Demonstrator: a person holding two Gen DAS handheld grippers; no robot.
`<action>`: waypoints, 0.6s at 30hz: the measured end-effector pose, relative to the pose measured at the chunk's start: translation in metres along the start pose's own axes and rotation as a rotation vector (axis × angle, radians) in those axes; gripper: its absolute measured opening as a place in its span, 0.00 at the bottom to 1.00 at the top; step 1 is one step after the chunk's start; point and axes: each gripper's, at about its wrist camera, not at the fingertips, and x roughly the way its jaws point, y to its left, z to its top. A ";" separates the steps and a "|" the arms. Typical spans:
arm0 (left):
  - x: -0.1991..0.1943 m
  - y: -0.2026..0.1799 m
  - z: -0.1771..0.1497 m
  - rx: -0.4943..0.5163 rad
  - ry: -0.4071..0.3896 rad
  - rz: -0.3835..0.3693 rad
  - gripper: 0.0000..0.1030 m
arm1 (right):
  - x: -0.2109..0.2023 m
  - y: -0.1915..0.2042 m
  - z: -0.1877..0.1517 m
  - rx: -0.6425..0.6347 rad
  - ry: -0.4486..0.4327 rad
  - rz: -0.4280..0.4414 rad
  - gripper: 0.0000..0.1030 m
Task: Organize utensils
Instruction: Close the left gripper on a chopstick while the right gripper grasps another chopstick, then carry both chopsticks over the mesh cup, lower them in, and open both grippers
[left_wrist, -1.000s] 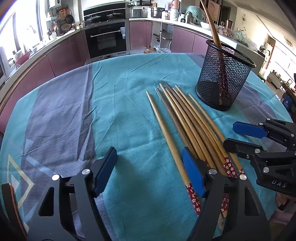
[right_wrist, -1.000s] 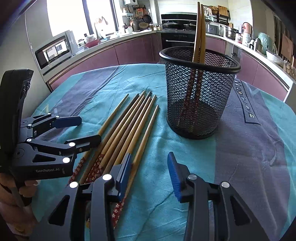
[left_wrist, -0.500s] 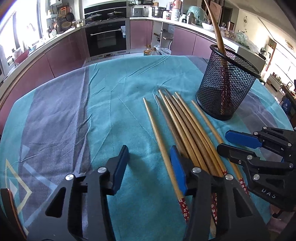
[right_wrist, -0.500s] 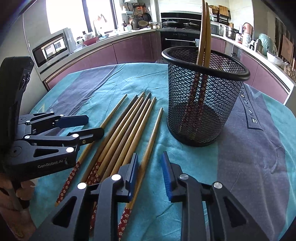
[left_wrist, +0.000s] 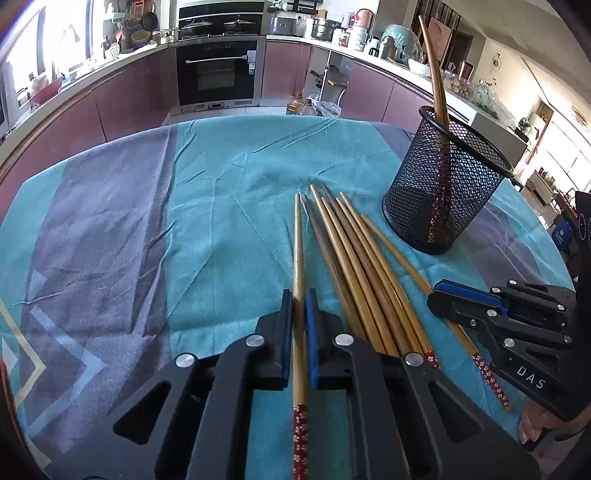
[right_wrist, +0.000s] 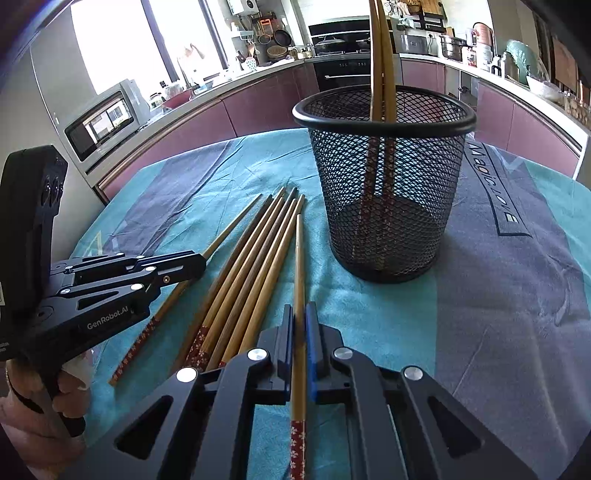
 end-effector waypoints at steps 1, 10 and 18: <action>-0.001 0.001 0.000 -0.002 -0.002 -0.004 0.08 | -0.001 0.000 0.000 0.000 -0.002 0.003 0.05; -0.027 0.004 0.003 -0.007 -0.045 -0.090 0.08 | -0.033 0.003 0.000 -0.016 -0.092 0.081 0.05; -0.066 0.000 0.014 0.005 -0.114 -0.218 0.07 | -0.073 0.000 0.011 -0.026 -0.212 0.119 0.05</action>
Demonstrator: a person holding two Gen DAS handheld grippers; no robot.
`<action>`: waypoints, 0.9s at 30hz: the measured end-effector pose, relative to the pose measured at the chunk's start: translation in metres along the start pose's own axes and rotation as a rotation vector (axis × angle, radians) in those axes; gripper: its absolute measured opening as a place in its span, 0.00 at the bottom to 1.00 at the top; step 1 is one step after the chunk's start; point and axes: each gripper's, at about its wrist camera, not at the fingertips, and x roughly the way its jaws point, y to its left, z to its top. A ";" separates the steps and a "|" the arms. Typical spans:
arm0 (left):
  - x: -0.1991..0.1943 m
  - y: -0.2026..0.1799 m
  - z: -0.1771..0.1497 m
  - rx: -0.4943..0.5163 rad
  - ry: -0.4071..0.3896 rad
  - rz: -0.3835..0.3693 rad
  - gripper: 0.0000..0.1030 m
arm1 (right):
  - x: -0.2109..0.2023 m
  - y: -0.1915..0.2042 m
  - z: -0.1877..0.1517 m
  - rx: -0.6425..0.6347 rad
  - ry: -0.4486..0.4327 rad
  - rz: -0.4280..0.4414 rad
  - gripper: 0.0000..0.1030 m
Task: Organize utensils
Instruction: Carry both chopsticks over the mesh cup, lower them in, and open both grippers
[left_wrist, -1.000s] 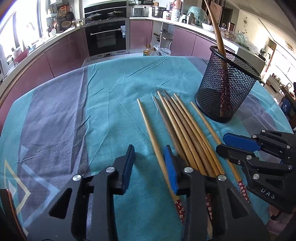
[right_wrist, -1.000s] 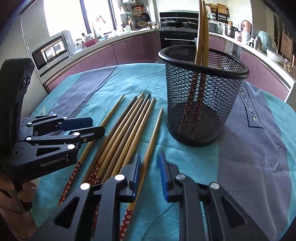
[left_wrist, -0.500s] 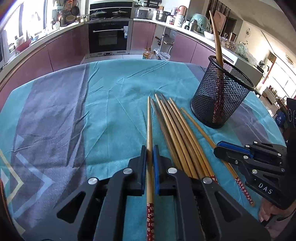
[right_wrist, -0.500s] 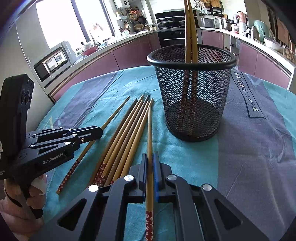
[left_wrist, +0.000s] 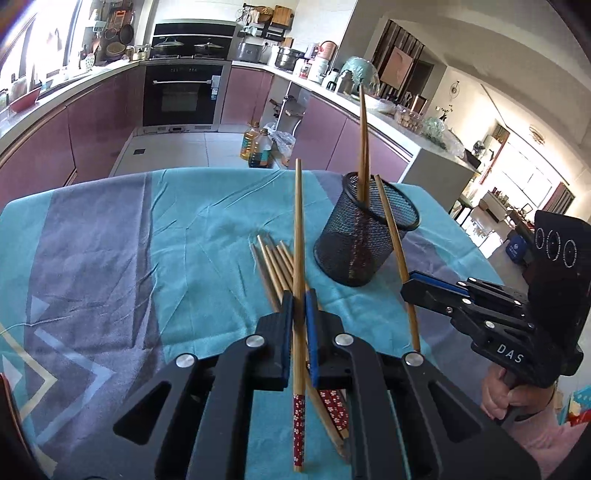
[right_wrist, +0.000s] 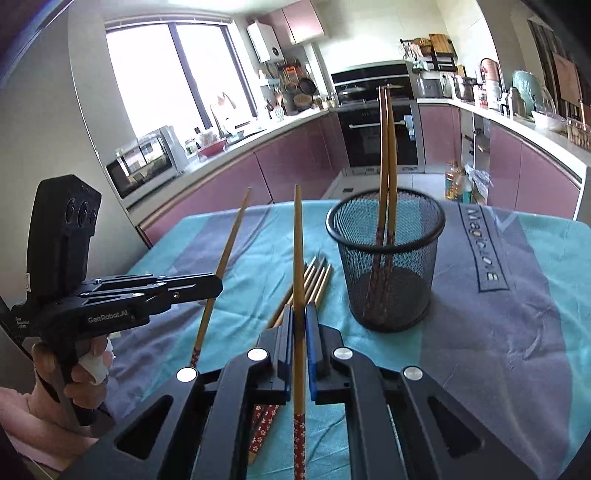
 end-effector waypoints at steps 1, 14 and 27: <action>-0.005 -0.002 0.002 0.003 -0.008 -0.013 0.07 | -0.003 -0.001 0.002 0.002 -0.012 0.004 0.05; -0.055 -0.018 0.036 0.027 -0.142 -0.153 0.07 | -0.046 -0.008 0.029 -0.009 -0.156 0.015 0.05; -0.058 -0.039 0.090 0.046 -0.243 -0.157 0.07 | -0.081 -0.016 0.081 -0.057 -0.276 -0.021 0.05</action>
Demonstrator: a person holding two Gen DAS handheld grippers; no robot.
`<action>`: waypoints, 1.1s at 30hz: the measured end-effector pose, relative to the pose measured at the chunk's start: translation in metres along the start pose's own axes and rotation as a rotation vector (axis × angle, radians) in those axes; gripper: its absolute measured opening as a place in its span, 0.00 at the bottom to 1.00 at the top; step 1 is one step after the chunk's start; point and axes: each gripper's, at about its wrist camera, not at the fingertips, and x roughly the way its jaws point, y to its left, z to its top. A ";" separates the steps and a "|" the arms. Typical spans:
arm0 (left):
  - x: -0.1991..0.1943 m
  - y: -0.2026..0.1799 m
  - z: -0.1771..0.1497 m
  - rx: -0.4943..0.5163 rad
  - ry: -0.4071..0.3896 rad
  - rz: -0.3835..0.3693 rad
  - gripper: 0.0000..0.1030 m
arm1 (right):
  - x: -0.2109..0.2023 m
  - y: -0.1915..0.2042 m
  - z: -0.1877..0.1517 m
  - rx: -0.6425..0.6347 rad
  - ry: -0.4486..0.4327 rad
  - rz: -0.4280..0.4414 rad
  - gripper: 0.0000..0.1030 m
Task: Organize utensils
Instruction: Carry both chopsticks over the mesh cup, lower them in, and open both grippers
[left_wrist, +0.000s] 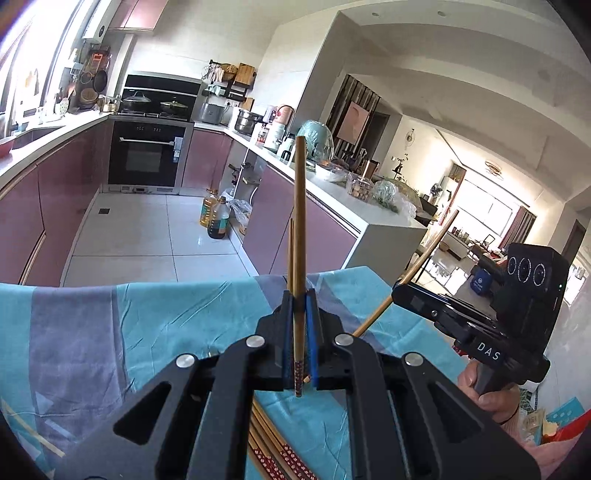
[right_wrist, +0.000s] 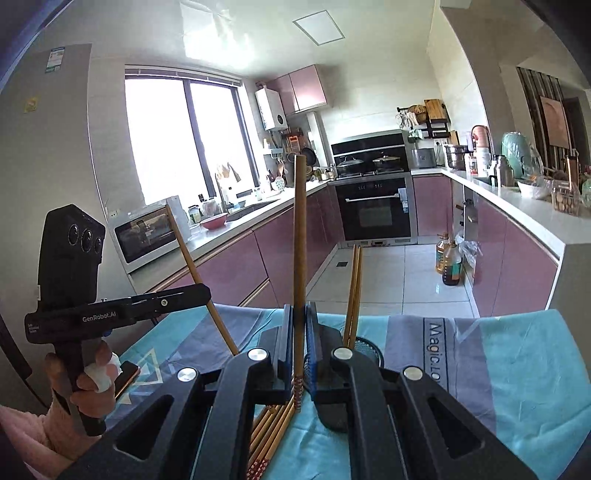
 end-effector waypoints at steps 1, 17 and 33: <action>0.000 -0.001 0.004 0.000 -0.007 -0.008 0.07 | -0.001 -0.001 0.004 -0.005 -0.009 -0.004 0.05; 0.057 -0.018 0.025 0.083 0.047 0.074 0.07 | 0.024 -0.021 0.019 -0.037 0.015 -0.085 0.05; 0.119 -0.006 0.004 0.124 0.244 0.109 0.07 | 0.092 -0.044 -0.013 0.040 0.275 -0.100 0.06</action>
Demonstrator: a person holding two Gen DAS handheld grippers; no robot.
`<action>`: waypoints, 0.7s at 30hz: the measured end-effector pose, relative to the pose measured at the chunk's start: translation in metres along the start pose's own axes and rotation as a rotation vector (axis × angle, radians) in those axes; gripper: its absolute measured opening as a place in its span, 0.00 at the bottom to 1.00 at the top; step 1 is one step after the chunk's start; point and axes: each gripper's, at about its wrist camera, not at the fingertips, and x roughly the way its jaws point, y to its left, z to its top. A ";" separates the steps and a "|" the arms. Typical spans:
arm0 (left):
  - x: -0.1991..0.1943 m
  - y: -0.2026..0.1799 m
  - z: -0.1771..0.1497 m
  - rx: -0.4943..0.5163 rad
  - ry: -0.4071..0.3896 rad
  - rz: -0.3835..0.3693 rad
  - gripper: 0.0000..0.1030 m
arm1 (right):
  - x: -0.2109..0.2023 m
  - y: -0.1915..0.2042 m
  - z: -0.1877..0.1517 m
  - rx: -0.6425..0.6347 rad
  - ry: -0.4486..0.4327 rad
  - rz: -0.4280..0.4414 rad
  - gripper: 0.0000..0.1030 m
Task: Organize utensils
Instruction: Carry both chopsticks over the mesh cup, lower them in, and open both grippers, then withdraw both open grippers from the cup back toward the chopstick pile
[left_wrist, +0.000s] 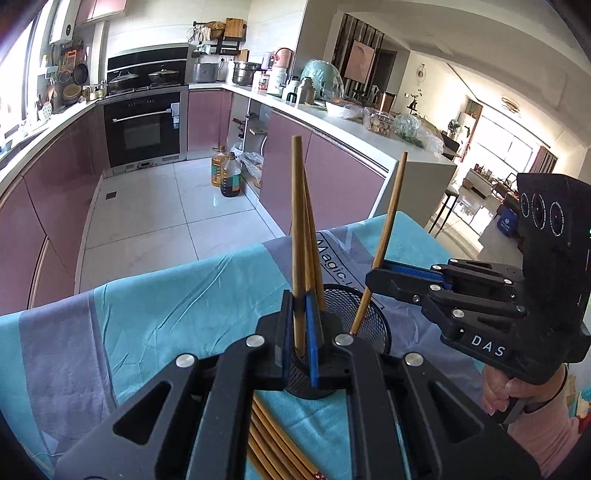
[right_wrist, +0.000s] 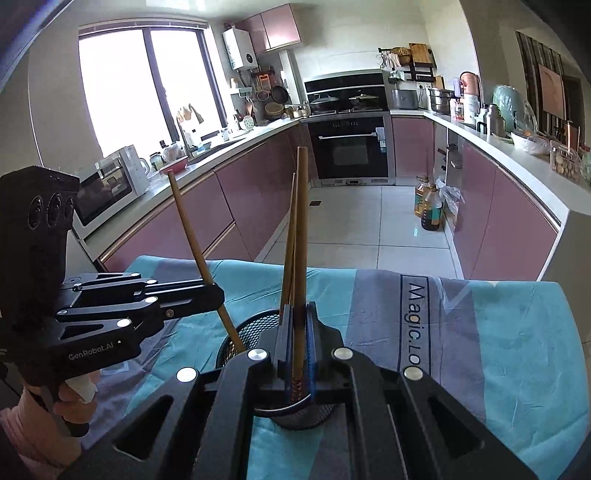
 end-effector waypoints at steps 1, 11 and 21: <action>0.003 0.000 0.000 0.002 0.001 0.005 0.07 | 0.002 0.000 0.001 0.003 0.002 -0.003 0.06; 0.013 -0.001 0.000 -0.004 -0.008 0.040 0.17 | 0.012 0.002 0.008 0.022 -0.009 -0.017 0.10; -0.033 0.008 -0.034 -0.020 -0.142 0.102 0.45 | -0.019 0.016 -0.016 -0.006 -0.099 0.005 0.37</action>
